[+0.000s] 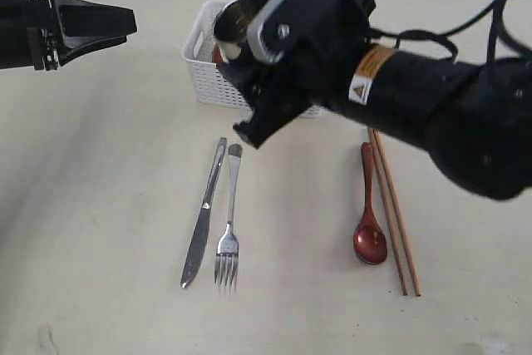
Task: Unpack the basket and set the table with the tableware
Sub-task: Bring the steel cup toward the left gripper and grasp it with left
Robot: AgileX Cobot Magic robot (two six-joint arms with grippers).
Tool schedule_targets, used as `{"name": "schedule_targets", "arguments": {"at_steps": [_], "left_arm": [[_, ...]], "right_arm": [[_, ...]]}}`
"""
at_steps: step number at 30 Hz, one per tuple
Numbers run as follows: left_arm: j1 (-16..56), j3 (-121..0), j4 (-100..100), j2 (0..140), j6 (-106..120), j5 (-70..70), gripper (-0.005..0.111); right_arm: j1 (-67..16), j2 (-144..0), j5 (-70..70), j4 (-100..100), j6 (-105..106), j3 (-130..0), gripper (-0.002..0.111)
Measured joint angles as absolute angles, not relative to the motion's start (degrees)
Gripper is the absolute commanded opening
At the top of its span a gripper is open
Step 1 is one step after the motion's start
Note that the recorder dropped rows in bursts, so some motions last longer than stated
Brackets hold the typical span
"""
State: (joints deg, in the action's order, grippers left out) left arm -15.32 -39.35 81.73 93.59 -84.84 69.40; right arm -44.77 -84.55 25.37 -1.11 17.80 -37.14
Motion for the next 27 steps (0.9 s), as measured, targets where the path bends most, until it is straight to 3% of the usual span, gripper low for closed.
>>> {"name": "schedule_targets", "arguments": {"at_steps": [5,15,27], "left_arm": [[-13.1,-40.5,81.6,93.6,-90.2,69.4,0.054],[-3.3,-44.9,83.7,93.6,-92.3,68.8,0.055],[12.7,-50.7,99.6,87.6,-103.8,38.5,0.061]], "right_arm": [[-46.5,-86.0,34.9,-2.8,19.3,-31.8,0.000],[-46.5,-91.5,37.1,2.0,19.4,-31.5,0.000],[-46.5,-94.2,36.2,4.9,19.3,-31.2,0.000]]}}
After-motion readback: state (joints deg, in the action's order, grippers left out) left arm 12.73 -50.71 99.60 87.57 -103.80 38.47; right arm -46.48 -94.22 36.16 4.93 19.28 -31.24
